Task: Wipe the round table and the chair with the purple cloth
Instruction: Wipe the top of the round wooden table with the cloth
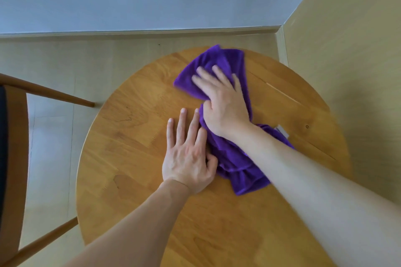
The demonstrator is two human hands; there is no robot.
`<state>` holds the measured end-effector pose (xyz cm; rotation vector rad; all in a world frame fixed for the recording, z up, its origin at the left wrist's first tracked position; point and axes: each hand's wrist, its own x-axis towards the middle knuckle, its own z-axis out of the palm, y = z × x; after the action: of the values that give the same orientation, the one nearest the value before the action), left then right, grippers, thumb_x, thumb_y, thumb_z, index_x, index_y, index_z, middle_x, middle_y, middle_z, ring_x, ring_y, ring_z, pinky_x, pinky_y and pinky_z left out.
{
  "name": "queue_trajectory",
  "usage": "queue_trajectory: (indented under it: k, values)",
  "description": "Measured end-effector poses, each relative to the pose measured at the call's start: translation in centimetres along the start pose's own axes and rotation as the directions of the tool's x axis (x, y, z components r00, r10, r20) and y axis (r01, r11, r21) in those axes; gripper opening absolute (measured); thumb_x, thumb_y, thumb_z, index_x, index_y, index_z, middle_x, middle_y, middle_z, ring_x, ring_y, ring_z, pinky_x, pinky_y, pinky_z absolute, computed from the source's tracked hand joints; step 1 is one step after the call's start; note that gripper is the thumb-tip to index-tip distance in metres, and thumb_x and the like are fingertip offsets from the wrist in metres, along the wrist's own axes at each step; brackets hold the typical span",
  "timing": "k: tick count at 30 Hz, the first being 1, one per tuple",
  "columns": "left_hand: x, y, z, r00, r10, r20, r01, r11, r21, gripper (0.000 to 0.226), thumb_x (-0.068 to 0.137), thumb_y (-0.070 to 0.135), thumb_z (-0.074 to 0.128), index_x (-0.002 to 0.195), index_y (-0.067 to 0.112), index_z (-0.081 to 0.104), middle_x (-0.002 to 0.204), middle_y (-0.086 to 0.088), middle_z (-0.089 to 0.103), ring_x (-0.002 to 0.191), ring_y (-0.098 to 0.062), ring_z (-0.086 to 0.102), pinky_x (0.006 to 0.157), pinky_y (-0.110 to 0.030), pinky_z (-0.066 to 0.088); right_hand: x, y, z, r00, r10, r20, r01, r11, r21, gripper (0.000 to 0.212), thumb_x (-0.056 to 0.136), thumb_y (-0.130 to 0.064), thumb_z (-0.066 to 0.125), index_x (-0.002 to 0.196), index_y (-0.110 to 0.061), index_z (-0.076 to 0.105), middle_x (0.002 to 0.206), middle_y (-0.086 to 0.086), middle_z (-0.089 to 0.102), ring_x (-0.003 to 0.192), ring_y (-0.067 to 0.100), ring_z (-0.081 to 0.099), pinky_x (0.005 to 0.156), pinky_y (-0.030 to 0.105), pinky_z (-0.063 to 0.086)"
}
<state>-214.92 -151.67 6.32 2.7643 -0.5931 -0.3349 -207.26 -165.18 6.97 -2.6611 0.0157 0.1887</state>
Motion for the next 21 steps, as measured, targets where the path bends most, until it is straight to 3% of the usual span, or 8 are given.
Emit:
queue_trajectory:
  k: [3, 5, 8, 12, 13, 15, 18, 21]
  values:
    - [0.1, 0.0, 0.1, 1.0, 0.004, -0.012, -0.004, 1.0, 0.005, 0.057, 0.077, 0.032, 0.044, 0.129, 0.01, 0.053, 0.166, -0.009, 0.026, 0.156, -0.035, 0.006, 0.123, -0.06, 0.009, -0.4, 4.0, -2.3, 0.956, -0.27, 0.116, 0.269, 0.963, 0.019, 0.071, 0.08, -0.026, 0.028, 0.146, -0.023, 0.055, 0.16, -0.007, 0.042, 0.152, 0.02, 0.029, 0.123, 0.048, 0.019]
    - [0.2, 0.0, 0.0, 1.0, 0.001, -0.005, -0.001, 1.0, 0.016, 0.071, 0.077, 0.032, 0.046, 0.144, 0.01, 0.047, 0.166, -0.009, 0.025, 0.156, -0.034, 0.006, 0.124, -0.059, 0.008, 0.0, 7.4, -3.8, 0.952, -0.292, 0.09, 0.297, 0.954, -0.044, 0.069, 0.08, -0.023, 0.033, 0.145, -0.02, 0.056, 0.158, -0.003, 0.045, 0.15, 0.024, 0.035, 0.122, 0.048, 0.026]
    - [0.1, -0.1, -0.2, 1.0, -0.004, -0.015, 0.004, 1.0, 0.016, 0.074, 0.079, 0.032, 0.046, 0.149, 0.009, 0.042, 0.166, -0.008, 0.023, 0.156, -0.034, 0.004, 0.124, -0.058, 0.007, 0.1, 10.0, -4.4, 0.983, 0.036, -0.181, -0.03, 0.999, 0.036, 0.065, 0.081, -0.017, 0.037, 0.142, -0.015, 0.058, 0.156, 0.003, 0.049, 0.148, 0.029, 0.038, 0.119, 0.053, 0.03]
    - [0.1, -0.1, -0.1, 1.0, -0.005, -0.004, 0.005, 1.0, 0.023, 0.073, 0.08, 0.032, 0.046, 0.149, 0.01, 0.042, 0.167, -0.008, 0.023, 0.156, -0.034, 0.004, 0.124, -0.058, 0.007, 1.2, 3.9, -2.3, 0.82, 0.477, -0.316, -0.473, 0.876, 0.096, 0.064, 0.086, -0.017, 0.048, 0.15, -0.018, 0.048, 0.164, -0.002, 0.035, 0.154, 0.026, 0.024, 0.123, 0.056, 0.02]
    - [0.1, -0.1, -0.2, 1.0, -0.003, 0.001, 0.003, 1.0, 0.021, 0.07, 0.08, 0.032, 0.046, 0.146, 0.01, 0.044, 0.166, -0.009, 0.023, 0.156, -0.034, 0.004, 0.124, -0.059, 0.007, 1.5, 2.2, -2.0, 0.857, 0.443, -0.263, -0.452, 0.892, 0.029, 0.067, 0.086, -0.02, 0.05, 0.153, -0.019, 0.042, 0.167, -0.003, 0.029, 0.155, 0.027, 0.02, 0.122, 0.057, 0.019]
    - [0.1, -0.1, -0.2, 1.0, 0.003, 0.002, -0.003, 1.0, 0.008, 0.061, 0.08, 0.032, 0.045, 0.136, 0.009, 0.048, 0.166, -0.01, 0.025, 0.156, -0.035, 0.004, 0.124, -0.059, 0.007, 1.8, 0.0, -1.3, 0.993, 0.102, -0.065, -0.11, 0.983, -0.145, 0.073, 0.084, -0.023, 0.05, 0.156, -0.023, 0.038, 0.169, -0.005, 0.023, 0.156, 0.025, 0.017, 0.123, 0.056, 0.02]
    - [0.0, -0.1, -0.2, 1.0, 0.007, 0.001, -0.007, 1.0, 0.005, 0.057, 0.079, 0.033, 0.044, 0.131, 0.01, 0.05, 0.165, -0.011, 0.026, 0.156, -0.036, 0.005, 0.124, -0.06, 0.008, 2.3, 0.4, -2.0, 0.908, -0.336, 0.25, 0.375, 0.918, -0.131, 0.076, 0.08, -0.018, 0.048, 0.155, -0.023, 0.042, 0.166, -0.007, 0.03, 0.155, 0.021, 0.02, 0.124, 0.047, 0.017]
    - [0.2, -0.1, -0.3, 1.0, -0.001, 0.005, 0.001, 1.0, 0.012, 0.071, 0.078, 0.033, 0.044, 0.145, 0.009, 0.045, 0.166, -0.009, 0.024, 0.156, -0.035, 0.005, 0.123, -0.06, 0.008, 3.4, 4.3, -3.7, 0.925, -0.355, 0.136, 0.372, 0.919, -0.132, 0.075, 0.072, -0.017, 0.045, 0.146, -0.016, 0.055, 0.158, 0.003, 0.045, 0.147, 0.028, 0.039, 0.122, 0.044, 0.029]
